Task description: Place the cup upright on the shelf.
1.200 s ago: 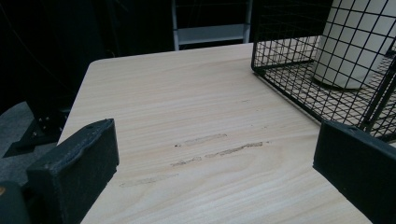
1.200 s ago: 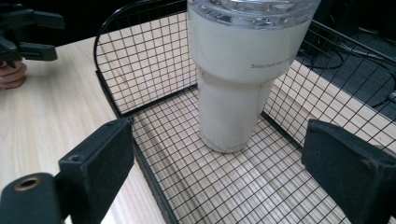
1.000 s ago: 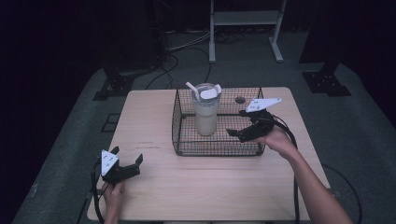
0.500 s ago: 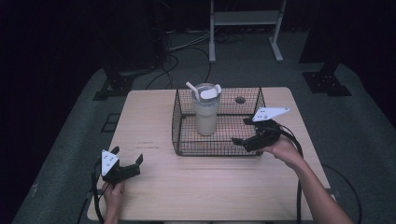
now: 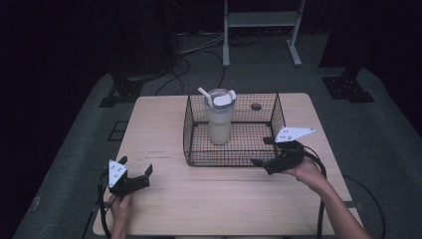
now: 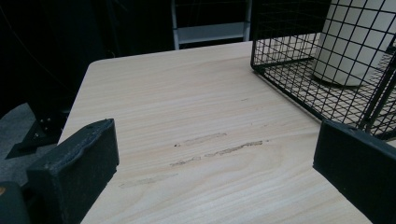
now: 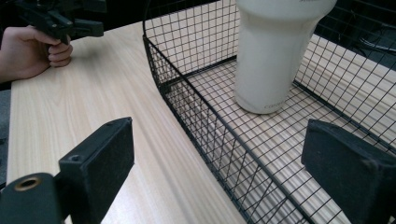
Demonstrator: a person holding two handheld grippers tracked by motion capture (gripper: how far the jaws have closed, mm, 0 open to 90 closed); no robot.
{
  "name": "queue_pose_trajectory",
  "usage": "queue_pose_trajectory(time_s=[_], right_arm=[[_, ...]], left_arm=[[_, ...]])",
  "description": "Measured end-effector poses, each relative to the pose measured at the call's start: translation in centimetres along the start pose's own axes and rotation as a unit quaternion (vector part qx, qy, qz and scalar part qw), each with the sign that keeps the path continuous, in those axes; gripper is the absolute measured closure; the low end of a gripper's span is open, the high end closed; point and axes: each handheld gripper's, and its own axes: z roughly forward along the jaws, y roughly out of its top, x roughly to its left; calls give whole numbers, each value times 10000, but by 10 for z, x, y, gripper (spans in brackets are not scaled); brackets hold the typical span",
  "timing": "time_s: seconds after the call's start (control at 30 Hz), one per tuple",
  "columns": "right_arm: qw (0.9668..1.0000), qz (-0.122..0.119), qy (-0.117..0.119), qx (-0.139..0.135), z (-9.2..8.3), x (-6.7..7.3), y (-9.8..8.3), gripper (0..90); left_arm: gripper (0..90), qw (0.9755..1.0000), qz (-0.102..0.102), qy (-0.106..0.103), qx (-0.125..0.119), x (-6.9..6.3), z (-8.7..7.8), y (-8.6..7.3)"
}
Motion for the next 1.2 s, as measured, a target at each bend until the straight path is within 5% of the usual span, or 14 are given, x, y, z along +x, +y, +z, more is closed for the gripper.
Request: queue_pose_trajectory(time_s=[1.2], right_arm=[[9998, 185, -28, -53, -24, 22, -55, 89]], left_arm=[[0, 10000, 54, -5, 17, -1, 0, 0]])
